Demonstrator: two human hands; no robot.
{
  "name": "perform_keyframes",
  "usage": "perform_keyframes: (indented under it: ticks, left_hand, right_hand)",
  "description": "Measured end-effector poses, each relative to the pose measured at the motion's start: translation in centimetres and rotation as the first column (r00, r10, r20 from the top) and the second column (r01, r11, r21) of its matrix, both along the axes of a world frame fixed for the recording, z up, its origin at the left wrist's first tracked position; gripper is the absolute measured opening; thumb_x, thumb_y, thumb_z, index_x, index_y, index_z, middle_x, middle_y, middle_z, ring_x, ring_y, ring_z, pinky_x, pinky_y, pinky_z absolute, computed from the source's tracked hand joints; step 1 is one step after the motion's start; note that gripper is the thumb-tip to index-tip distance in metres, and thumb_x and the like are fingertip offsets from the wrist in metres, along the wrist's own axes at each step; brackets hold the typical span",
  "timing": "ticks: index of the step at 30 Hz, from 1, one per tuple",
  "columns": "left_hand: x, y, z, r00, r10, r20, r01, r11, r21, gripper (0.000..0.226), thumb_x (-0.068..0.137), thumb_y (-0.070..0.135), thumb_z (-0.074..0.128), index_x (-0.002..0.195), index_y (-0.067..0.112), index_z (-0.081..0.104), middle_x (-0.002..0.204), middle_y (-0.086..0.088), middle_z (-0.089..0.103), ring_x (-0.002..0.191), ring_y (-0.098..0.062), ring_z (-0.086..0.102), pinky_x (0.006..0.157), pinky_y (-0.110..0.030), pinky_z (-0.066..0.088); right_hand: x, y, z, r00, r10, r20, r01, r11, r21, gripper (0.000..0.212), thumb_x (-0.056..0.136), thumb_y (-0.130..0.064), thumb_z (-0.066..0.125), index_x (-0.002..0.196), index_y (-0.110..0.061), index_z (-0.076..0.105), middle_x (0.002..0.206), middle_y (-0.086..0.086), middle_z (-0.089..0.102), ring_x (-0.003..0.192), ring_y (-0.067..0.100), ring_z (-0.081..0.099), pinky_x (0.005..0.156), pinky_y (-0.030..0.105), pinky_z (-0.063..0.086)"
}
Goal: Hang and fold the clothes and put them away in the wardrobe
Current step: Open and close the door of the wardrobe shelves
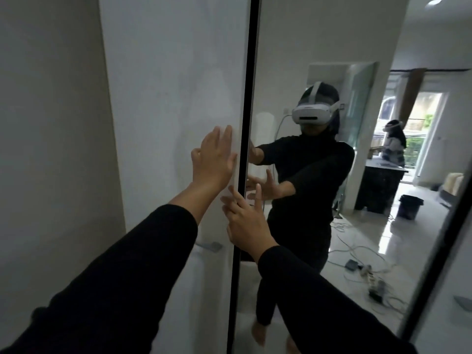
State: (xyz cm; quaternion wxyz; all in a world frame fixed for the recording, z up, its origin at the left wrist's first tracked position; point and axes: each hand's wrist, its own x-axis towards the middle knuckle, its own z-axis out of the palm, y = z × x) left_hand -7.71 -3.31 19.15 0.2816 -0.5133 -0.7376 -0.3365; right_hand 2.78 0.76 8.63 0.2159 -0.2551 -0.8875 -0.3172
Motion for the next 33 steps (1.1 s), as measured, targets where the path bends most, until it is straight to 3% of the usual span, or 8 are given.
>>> perform_keyframes:
  ticks: [5,10,14,17,19,25,29,33]
  left_hand:
    - [-0.8,3.9,0.0,0.996,-0.022,0.088,0.034,0.989,-0.142,0.059,0.099,0.046,0.023,0.151,0.028,0.0,0.16,-0.001,-0.004,0.147,-0.023,0.005,0.111,-0.056,0.016]
    - [-0.9,5.0,-0.4,0.993,-0.046,0.109,0.06,0.989,-0.135,0.066,0.097,0.054,0.021,0.15,0.027,-0.006,0.159,-0.001,-0.012,0.147,-0.023,-0.004,0.112,-0.059,0.009]
    - [0.6,5.3,-0.7,0.99,-0.081,0.117,0.078,0.996,0.035,0.063,0.097,0.041,0.033,0.151,0.021,0.007,0.16,-0.006,-0.004,0.147,-0.024,-0.003,0.112,-0.06,0.006]
    - [3.6,6.3,-1.0,0.974,-0.223,-0.04,0.226,0.966,0.127,0.062,0.093,0.033,0.041,0.15,0.02,0.018,0.16,-0.005,0.003,0.148,-0.023,-0.001,0.112,-0.059,0.003]
    - [6.8,7.3,-1.1,0.926,-0.358,-0.122,0.371,0.922,0.109,0.06,0.092,0.032,0.042,0.148,0.02,0.024,0.16,-0.003,0.009,0.148,-0.02,0.003,0.113,-0.058,0.004]
    - [19.3,9.8,-0.8,0.722,-0.685,-0.094,0.688,0.726,-0.003,0.059,0.093,0.031,0.042,0.148,0.021,0.024,0.158,0.002,0.015,0.147,-0.014,0.005,0.115,-0.048,0.01]
    - [26.8,11.0,-0.9,0.602,-0.798,-0.042,0.789,0.602,-0.122,0.058,0.098,0.031,0.036,0.151,0.02,0.016,0.159,0.003,0.011,0.147,-0.014,0.004,0.116,-0.046,0.012]
    - [32.3,12.5,-0.9,0.531,-0.847,0.016,0.839,0.523,-0.151,0.061,0.097,0.033,0.041,0.15,0.017,0.016,0.157,-0.002,0.016,0.146,-0.019,0.012,0.115,-0.047,0.017]
  right_hand:
    - [-1.3,1.6,0.2,0.99,-0.132,0.059,0.137,0.985,-0.101,0.056,0.092,-0.026,0.043,0.146,-0.013,0.034,0.16,-0.001,0.016,0.148,0.023,-0.007,0.091,0.062,-0.038]
    - [-2.3,1.9,-0.1,0.98,-0.184,0.07,0.191,0.974,-0.12,0.066,0.09,-0.028,0.046,0.15,-0.014,0.025,0.161,0.001,0.007,0.147,0.024,-0.013,0.097,0.064,-0.031]
    - [-0.8,1.9,-0.2,0.978,-0.192,0.082,0.2,0.973,-0.115,0.062,0.088,-0.029,0.048,0.147,-0.016,0.035,0.157,0.002,0.025,0.148,0.023,0.008,0.103,0.067,-0.021]
    - [3.1,2.1,-1.0,0.968,-0.25,0.026,0.251,0.96,-0.125,0.058,0.075,-0.029,0.061,0.131,-0.016,0.057,0.143,0.004,0.05,0.141,0.024,0.033,0.109,0.068,0.001]
    - [7.0,2.4,-1.7,0.949,-0.316,0.002,0.315,0.944,-0.101,0.056,0.067,-0.027,0.065,0.122,-0.015,0.065,0.137,0.005,0.055,0.136,0.024,0.041,0.107,0.067,0.014]
    - [20.2,2.6,-1.4,0.769,-0.638,-0.04,0.637,0.77,-0.046,0.053,0.054,-0.022,0.076,0.106,-0.009,0.072,0.12,0.002,0.066,0.129,0.024,0.05,0.105,0.068,0.015]
    - [27.1,3.1,-0.7,0.595,-0.792,0.135,0.803,0.59,-0.081,0.056,0.087,-0.031,0.052,0.137,-0.007,0.044,0.147,0.005,0.04,0.148,0.024,0.007,0.102,0.066,-0.021]
    - [31.3,4.0,-0.9,0.534,-0.827,0.175,0.844,0.536,-0.04,0.057,0.094,-0.035,0.037,0.145,-0.009,0.034,0.156,0.007,0.026,0.148,0.025,-0.01,0.097,0.068,-0.026]
